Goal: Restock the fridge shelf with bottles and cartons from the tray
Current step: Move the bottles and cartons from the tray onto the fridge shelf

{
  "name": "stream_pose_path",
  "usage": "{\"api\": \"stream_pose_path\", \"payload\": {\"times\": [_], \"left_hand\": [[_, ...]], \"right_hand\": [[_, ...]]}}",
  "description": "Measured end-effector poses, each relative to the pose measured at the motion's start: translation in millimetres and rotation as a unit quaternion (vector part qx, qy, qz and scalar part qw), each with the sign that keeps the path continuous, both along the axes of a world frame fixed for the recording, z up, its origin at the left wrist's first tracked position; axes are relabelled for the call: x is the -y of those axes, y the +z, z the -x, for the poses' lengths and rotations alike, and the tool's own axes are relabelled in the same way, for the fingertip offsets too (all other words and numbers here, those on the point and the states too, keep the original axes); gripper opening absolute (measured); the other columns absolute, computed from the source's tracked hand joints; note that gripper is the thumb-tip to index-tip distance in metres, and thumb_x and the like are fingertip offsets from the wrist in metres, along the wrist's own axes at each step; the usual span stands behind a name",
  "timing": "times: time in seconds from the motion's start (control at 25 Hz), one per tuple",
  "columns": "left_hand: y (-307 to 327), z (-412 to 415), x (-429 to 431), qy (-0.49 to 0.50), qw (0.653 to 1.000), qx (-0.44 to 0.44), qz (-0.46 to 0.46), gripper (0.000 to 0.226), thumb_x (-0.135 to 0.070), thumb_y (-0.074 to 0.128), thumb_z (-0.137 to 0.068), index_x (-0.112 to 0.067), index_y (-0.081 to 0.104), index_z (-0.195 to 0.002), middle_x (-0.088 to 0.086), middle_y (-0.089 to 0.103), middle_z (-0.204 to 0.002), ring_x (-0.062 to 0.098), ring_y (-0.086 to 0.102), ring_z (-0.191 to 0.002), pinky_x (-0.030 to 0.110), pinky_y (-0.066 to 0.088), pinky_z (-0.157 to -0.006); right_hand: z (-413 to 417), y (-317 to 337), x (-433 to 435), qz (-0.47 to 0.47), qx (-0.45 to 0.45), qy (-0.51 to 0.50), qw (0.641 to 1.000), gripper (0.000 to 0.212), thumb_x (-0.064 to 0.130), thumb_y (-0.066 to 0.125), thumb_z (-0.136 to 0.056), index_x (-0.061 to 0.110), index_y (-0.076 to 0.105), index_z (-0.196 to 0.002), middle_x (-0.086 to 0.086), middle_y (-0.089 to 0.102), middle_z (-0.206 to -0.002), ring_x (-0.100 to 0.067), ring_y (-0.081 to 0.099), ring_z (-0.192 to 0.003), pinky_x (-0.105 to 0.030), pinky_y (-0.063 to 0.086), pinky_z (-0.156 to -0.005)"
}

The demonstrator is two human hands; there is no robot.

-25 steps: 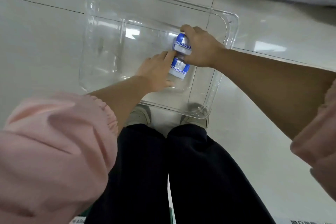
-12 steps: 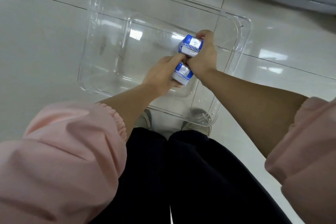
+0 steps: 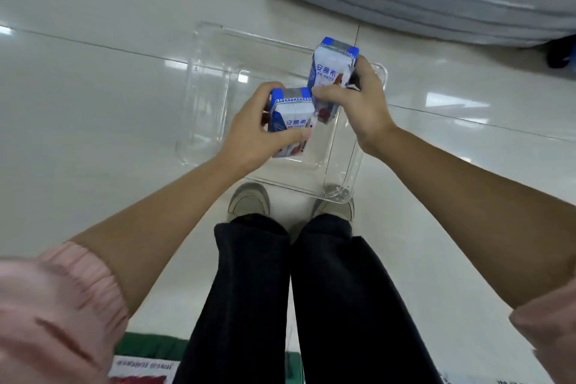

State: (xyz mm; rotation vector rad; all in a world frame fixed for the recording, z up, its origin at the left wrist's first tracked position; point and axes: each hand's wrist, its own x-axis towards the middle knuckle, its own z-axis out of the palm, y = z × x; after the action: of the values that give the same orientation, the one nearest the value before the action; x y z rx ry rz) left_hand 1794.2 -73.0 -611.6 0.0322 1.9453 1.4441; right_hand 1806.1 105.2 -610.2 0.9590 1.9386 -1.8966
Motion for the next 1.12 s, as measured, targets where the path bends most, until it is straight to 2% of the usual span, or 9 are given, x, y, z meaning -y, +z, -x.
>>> {"api": "stream_pose_path", "payload": {"times": [0.04, 0.12, 0.2, 0.32, 0.48, 0.68, 0.88, 1.0, 1.12], "left_hand": [[29.4, 7.5, -0.3, 0.019, 1.000, 0.012, -0.021, 0.050, -0.034, 0.079, -0.063, -0.041, 0.048, -0.101, -0.030, 0.063, -0.084, -0.003, 0.062, -0.078, 0.019, 0.053, -0.070], [86.8, 21.7, -2.8, 0.040, 0.997, 0.021, -0.057, 0.044, -0.034, 0.076, -0.068, -0.043, 0.049, -0.102, -0.029, 0.064, -0.087, 0.000, 0.063, -0.085, 0.021, 0.053, -0.073], [148.1, 39.0, -8.9, 0.043, 0.996, 0.002, -0.080, 0.038, -0.033, 0.073, -0.074, -0.039, 0.051, -0.105, -0.027, 0.066, -0.090, 0.004, 0.063, -0.092, 0.022, 0.053, -0.075], [253.6, 69.0, -22.6, 0.058, 0.989, -0.031, -0.129, 0.028, -0.027, 0.067, -0.081, -0.030, 0.052, -0.105, -0.027, 0.068, -0.085, -0.005, 0.064, -0.082, 0.013, 0.050, -0.067], [379.7, 95.8, -45.3, 0.021, 0.984, -0.088, -0.154, 0.026, -0.030, 0.067, -0.081, -0.025, 0.055, -0.104, -0.021, 0.071, -0.086, -0.003, 0.067, -0.082, 0.014, 0.052, -0.067], [523.3, 118.6, -75.7, -0.039, 0.965, -0.164, -0.203, 0.026, -0.034, 0.068, -0.080, -0.030, 0.057, -0.103, -0.022, 0.072, -0.090, 0.000, 0.069, -0.084, 0.014, 0.053, -0.065], [642.4, 137.2, -115.3, -0.082, 0.939, -0.220, -0.251, 0.025, -0.038, 0.069, -0.078, -0.031, 0.061, -0.101, -0.014, 0.074, -0.090, 0.006, 0.071, -0.084, 0.018, 0.054, -0.064], [706.9, 144.7, -146.1, -0.100, 0.920, -0.257, -0.280, 0.021, -0.037, 0.069, -0.079, -0.033, 0.062, -0.098, -0.011, 0.074, -0.089, 0.009, 0.071, -0.083, 0.022, 0.056, -0.065], [757.8, 146.5, -176.5, -0.122, 0.900, -0.293, -0.298, 0.023, -0.039, 0.070, -0.078, -0.030, 0.063, -0.098, -0.009, 0.074, -0.086, 0.010, 0.071, -0.078, 0.020, 0.054, -0.059]], "right_hand": [[2.6, 26.8, -3.3, 0.028, -0.006, -0.007, 1.000, 0.044, 0.004, 0.072, -0.075, 0.010, 0.052, -0.113, -0.019, 0.064, -0.108, -0.033, 0.063, -0.101, -0.036, 0.058, -0.076], [7.3, 84.9, -7.6, 0.070, -0.025, -0.015, 0.997, 0.038, 0.010, 0.069, -0.076, 0.014, 0.053, -0.110, -0.010, 0.067, -0.102, -0.023, 0.068, -0.088, -0.025, 0.054, -0.062], [10.1, 146.9, -13.3, 0.095, -0.052, -0.026, 0.994, 0.035, 0.014, 0.067, -0.076, 0.017, 0.055, -0.108, -0.002, 0.068, -0.097, -0.015, 0.069, -0.080, -0.021, 0.052, -0.057], [19.2, 248.9, -24.1, 0.107, -0.106, -0.027, 0.988, 0.036, 0.017, 0.067, -0.074, 0.023, 0.057, -0.108, 0.002, 0.070, -0.099, -0.016, 0.068, -0.088, -0.025, 0.056, -0.068], [32.0, 369.3, -32.7, 0.119, -0.194, -0.049, 0.972, 0.036, 0.016, 0.067, -0.074, 0.025, 0.061, -0.109, 0.002, 0.072, -0.105, -0.021, 0.067, -0.102, -0.033, 0.055, -0.083], [40.6, 512.0, -51.2, 0.064, -0.298, -0.093, 0.948, 0.042, 0.022, 0.070, -0.072, 0.021, 0.061, -0.112, -0.001, 0.072, -0.105, -0.024, 0.067, -0.102, -0.036, 0.055, -0.083], [35.9, 622.7, -85.9, -0.008, -0.367, -0.126, 0.921, 0.040, 0.027, 0.070, -0.071, 0.022, 0.063, -0.110, -0.004, 0.070, -0.106, -0.029, 0.065, -0.102, -0.047, 0.054, -0.089], [33.8, 681.0, -113.2, -0.047, -0.405, -0.131, 0.904, 0.037, 0.030, 0.070, -0.073, 0.024, 0.065, -0.109, -0.003, 0.072, -0.105, -0.027, 0.067, -0.098, -0.042, 0.057, -0.080], [37.4, 731.4, -143.0, -0.074, -0.443, -0.124, 0.885, 0.032, 0.029, 0.070, -0.074, 0.021, 0.068, -0.104, -0.004, 0.074, -0.101, -0.024, 0.070, -0.091, -0.035, 0.057, -0.071]]}}
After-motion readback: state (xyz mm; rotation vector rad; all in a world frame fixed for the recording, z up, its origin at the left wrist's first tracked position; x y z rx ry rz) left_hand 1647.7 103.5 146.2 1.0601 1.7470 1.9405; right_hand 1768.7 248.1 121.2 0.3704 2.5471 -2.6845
